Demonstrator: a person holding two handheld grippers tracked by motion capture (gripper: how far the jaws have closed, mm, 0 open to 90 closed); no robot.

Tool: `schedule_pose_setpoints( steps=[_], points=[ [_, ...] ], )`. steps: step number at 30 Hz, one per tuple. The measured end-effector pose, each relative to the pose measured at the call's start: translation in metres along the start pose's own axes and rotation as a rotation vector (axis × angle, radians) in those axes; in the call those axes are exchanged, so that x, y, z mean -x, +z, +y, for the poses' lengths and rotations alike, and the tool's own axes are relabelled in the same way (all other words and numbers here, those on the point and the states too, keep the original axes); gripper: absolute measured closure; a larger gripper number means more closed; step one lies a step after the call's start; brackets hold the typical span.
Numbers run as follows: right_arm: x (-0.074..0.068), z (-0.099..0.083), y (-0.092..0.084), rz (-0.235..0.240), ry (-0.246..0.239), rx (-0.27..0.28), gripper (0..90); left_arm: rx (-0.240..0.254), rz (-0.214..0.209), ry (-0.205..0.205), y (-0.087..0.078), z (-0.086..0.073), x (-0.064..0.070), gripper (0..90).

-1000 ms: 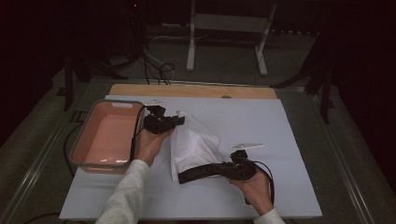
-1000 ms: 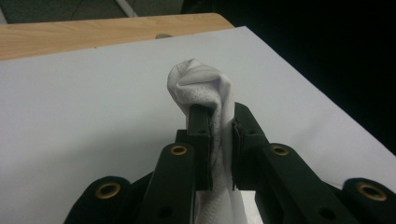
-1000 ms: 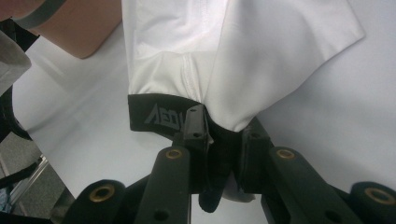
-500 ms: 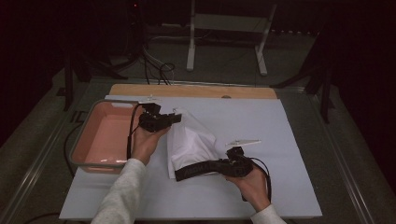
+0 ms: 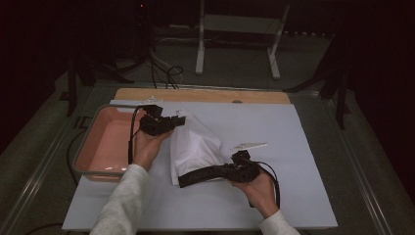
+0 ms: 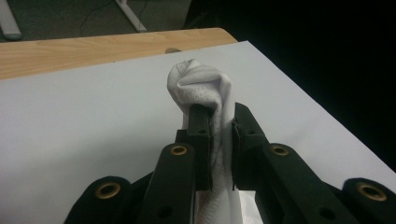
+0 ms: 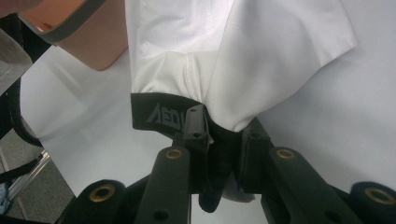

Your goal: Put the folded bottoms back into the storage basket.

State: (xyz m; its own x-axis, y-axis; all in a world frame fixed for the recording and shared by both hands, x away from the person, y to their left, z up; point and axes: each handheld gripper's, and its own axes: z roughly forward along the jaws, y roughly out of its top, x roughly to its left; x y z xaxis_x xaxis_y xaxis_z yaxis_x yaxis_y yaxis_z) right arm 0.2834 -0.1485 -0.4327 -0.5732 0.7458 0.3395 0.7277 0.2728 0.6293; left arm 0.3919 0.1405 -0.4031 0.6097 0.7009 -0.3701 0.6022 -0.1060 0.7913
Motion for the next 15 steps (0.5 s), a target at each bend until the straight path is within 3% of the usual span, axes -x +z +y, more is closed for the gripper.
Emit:
schedule_pose_setpoints(
  steps=[15],
  points=[
    [-0.005,0.01,0.003,0.016,-0.013,0.008,77.7,0.016,-0.001,-0.02,-0.01,0.002,-0.01,81.4]
  ],
)
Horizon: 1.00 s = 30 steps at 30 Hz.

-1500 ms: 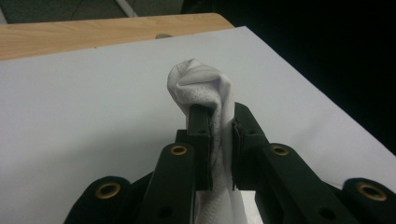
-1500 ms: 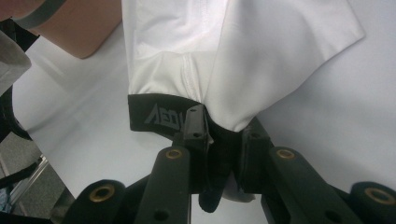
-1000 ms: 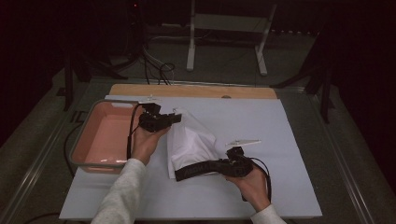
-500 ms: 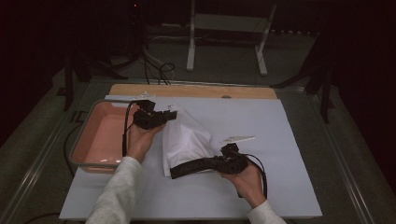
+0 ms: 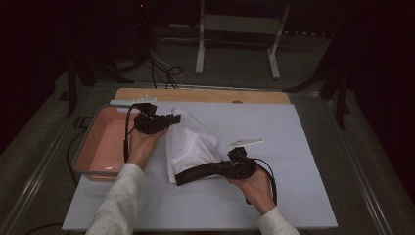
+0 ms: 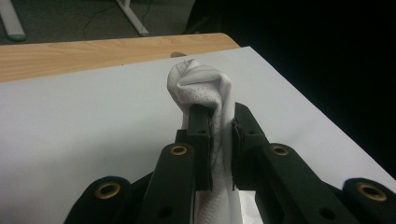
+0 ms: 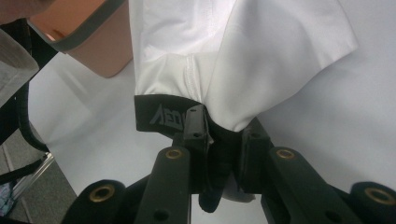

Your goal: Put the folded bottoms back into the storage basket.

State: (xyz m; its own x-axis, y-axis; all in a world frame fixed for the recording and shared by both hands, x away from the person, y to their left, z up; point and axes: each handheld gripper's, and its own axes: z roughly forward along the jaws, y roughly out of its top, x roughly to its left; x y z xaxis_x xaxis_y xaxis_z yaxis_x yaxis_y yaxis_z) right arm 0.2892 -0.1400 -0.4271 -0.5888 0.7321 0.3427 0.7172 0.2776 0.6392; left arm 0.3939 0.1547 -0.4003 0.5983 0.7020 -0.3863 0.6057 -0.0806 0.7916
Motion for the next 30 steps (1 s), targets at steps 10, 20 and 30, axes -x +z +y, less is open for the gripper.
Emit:
schedule_pose_setpoints(
  steps=[10,20,30],
  points=[
    [-0.003,0.007,0.0,0.019,-0.006,0.007,77.7,0.014,0.004,-0.009,-0.005,0.003,-0.004,81.4],
    [-0.008,0.014,0.0,0.02,-0.021,0.01,77.8,0.023,0.011,-0.008,-0.011,0.006,-0.006,81.3],
    [-0.012,0.025,0.003,0.024,-0.034,0.012,77.8,0.033,0.014,-0.02,-0.015,0.009,-0.011,81.3]
  ],
)
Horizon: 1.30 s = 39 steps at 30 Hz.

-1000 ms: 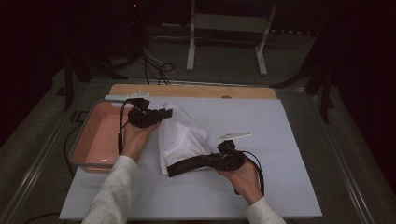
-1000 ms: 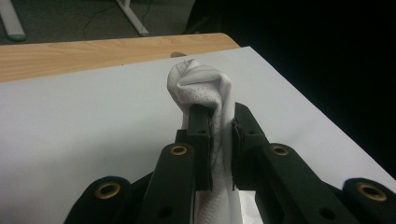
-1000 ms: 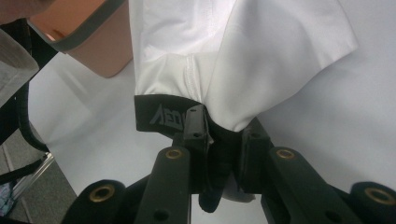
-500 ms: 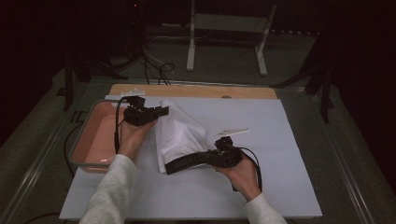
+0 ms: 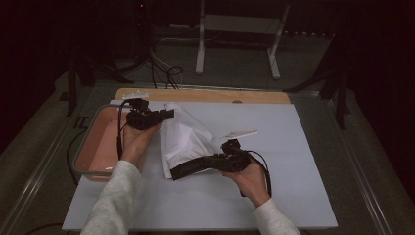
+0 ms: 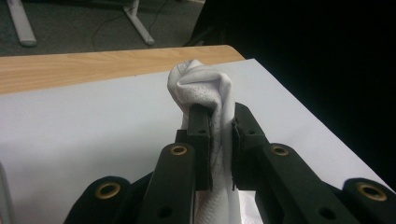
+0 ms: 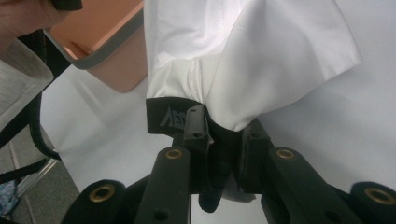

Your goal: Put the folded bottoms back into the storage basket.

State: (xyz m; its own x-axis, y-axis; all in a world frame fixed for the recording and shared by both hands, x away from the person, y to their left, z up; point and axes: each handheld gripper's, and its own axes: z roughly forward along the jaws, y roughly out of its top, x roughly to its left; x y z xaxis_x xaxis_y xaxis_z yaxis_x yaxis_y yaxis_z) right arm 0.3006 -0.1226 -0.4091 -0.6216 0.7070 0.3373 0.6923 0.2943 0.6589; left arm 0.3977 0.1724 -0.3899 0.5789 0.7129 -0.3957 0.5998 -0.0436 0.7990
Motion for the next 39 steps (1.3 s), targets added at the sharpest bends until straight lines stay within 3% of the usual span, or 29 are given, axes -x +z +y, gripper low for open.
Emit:
schedule_pose_setpoints(
  steps=[14,39],
  points=[
    [-0.003,0.014,0.005,0.027,-0.007,0.005,77.8,0.016,0.013,-0.021,-0.008,0.007,-0.008,81.4],
    [-0.016,0.034,0.012,0.038,-0.043,0.0,77.8,0.01,0.021,-0.012,-0.013,0.017,-0.014,81.3]
  ],
)
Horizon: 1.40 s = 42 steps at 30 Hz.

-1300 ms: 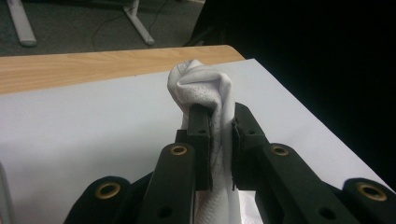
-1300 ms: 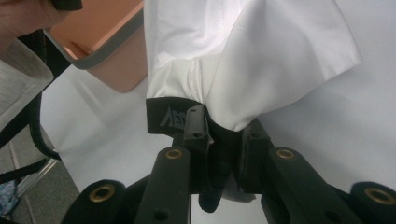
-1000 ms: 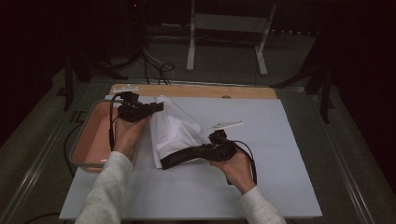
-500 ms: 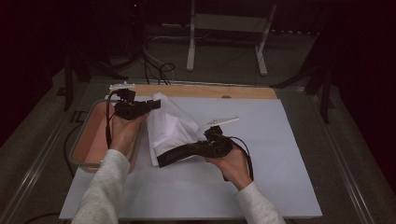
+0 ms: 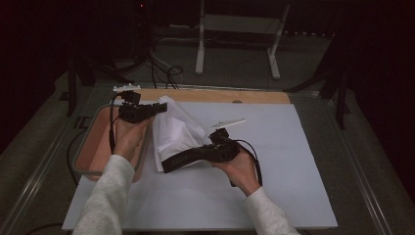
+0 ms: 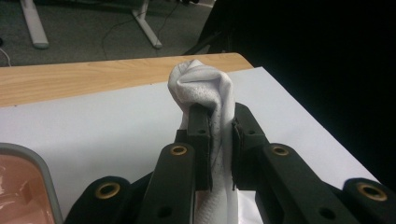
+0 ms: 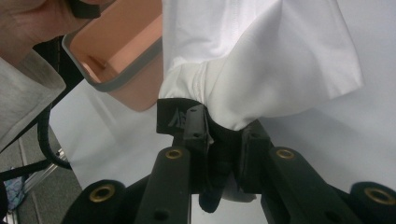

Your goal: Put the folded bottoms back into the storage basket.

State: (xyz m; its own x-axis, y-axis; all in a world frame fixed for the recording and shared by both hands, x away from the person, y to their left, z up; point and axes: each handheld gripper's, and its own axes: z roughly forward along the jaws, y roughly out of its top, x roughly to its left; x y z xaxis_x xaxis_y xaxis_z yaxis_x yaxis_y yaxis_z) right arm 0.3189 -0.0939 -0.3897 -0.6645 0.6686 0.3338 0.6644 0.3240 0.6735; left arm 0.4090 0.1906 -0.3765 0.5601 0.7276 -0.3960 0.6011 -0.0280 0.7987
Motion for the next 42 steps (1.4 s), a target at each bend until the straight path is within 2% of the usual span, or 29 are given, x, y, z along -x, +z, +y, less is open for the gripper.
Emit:
schedule_pose_setpoints(
  steps=[20,42],
  points=[
    [-0.006,0.015,0.004,0.02,-0.003,0.005,77.8,0.012,0.008,-0.008,-0.006,0.005,-0.006,81.3],
    [-0.017,0.03,0.005,0.032,-0.042,0.008,77.9,0.033,0.026,-0.011,-0.02,0.014,-0.01,81.2]
  ],
)
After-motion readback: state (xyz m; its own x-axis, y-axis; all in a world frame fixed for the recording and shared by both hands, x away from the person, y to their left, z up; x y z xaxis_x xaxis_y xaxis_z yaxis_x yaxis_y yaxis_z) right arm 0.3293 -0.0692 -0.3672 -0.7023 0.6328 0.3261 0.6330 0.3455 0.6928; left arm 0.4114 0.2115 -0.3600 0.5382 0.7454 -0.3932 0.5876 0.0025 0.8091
